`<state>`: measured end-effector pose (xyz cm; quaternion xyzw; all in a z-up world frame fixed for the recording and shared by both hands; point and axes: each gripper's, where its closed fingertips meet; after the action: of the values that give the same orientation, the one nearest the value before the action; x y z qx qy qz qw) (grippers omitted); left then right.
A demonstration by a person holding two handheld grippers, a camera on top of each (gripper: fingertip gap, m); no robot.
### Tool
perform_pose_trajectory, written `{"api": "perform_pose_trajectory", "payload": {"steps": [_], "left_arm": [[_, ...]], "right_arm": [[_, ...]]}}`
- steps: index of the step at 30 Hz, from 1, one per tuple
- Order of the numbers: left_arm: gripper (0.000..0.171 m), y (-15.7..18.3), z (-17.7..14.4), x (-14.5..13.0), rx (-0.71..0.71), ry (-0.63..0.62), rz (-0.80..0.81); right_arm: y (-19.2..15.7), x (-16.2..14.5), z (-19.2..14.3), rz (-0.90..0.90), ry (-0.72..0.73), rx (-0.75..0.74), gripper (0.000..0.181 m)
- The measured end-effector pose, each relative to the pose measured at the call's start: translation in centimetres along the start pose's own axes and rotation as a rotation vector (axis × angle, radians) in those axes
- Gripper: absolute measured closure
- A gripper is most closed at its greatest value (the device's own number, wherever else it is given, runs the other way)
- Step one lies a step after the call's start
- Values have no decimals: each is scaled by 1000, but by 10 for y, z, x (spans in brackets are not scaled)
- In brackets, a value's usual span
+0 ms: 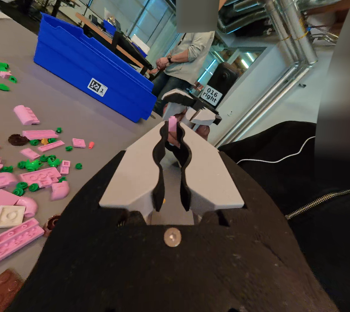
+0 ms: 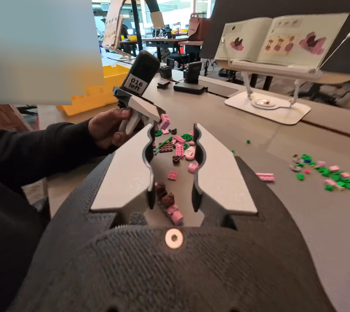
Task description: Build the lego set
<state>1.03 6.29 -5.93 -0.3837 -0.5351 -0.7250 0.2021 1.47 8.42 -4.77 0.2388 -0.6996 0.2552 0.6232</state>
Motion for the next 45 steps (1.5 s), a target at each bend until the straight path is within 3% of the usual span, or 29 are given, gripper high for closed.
{"api": "perform_pose_trajectory", "payload": {"steps": [3, 6, 10, 16, 19, 23, 39, 45], "left_arm": [[166, 5, 4, -2, -28, -5, 16], [166, 15, 8, -5, -3, -25, 175], [165, 13, 15, -17, 90, -110, 341], [166, 10, 10, -12, 52, -61, 273], [165, 9, 9, -12, 46, -59, 264], [166, 9, 12, -17, 15, -75, 223], [165, 7, 15, -22, 46, -107, 258], [165, 8, 16, -23, 45, -110, 267]], "right_arm": [[-8, -6, 8, 119, -7, 94, 146], [-21, -3, 11, 197, 40, 211, 161], [-25, 0, 7, 180, 61, 251, 181], [-18, -7, 2, 92, 12, 186, 181], [-21, -8, -1, 105, 13, 217, 169], [-24, -11, 0, 146, 17, 250, 174], [-21, -25, 2, 182, -55, 294, 165], [-20, -25, 1, 160, -60, 290, 174]]}}
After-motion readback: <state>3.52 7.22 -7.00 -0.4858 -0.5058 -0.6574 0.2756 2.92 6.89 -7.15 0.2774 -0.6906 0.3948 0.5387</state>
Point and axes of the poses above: each gripper's, where its closed fingertips meet, z out along the fingers, x out of its top, y = z × x across the jaws, and after that the axes turned 2 degrees about -y, right-handed
